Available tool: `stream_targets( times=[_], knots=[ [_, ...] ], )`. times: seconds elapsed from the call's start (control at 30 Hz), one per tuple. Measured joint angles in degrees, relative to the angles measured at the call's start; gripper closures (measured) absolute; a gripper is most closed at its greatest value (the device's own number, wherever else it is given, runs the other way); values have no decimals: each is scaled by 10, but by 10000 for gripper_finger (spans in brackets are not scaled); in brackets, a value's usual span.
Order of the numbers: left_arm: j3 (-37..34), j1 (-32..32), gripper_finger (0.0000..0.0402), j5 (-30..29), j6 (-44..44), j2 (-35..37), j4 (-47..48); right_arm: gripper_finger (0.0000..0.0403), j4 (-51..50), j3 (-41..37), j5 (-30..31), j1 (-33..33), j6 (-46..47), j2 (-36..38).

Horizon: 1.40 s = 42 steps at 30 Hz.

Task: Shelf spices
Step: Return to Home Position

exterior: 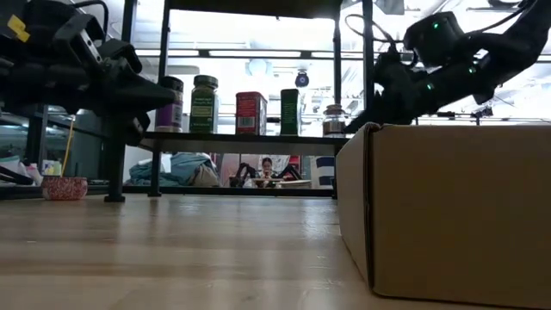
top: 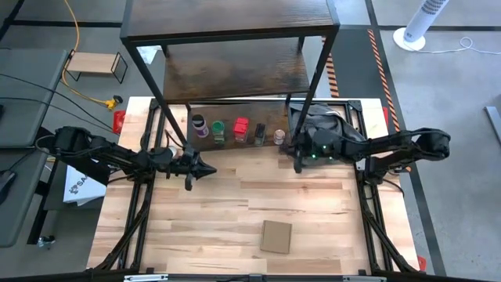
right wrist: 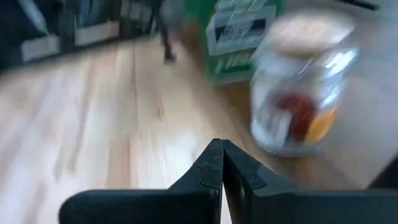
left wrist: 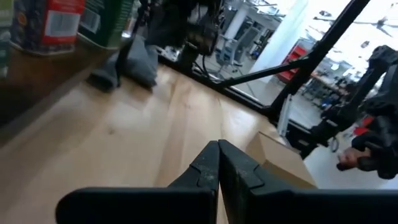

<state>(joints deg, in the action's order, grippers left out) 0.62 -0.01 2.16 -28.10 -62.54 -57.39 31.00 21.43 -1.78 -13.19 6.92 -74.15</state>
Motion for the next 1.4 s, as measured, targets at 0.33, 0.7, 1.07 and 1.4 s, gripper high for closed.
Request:
stream_targets(
  times=[0.33, 0.7, 1.07, 1.4],
  knots=[
    [0, 0, 401, -31, 28, 0, 2, 403, 14, -60, -4, -4, -28, -1],
    [0, 0, 401, -29, 29, 0, 13, 403, 168, -188, 44, 4, 22, -1],
    [0, 0, 401, -25, 29, 0, 32, 403, 44, -209, 103, 10, 78, 0],
    [0, 0, 401, -29, 27, 68, 89, 403, 4, -210, 102, 9, 81, 67]
  ],
)
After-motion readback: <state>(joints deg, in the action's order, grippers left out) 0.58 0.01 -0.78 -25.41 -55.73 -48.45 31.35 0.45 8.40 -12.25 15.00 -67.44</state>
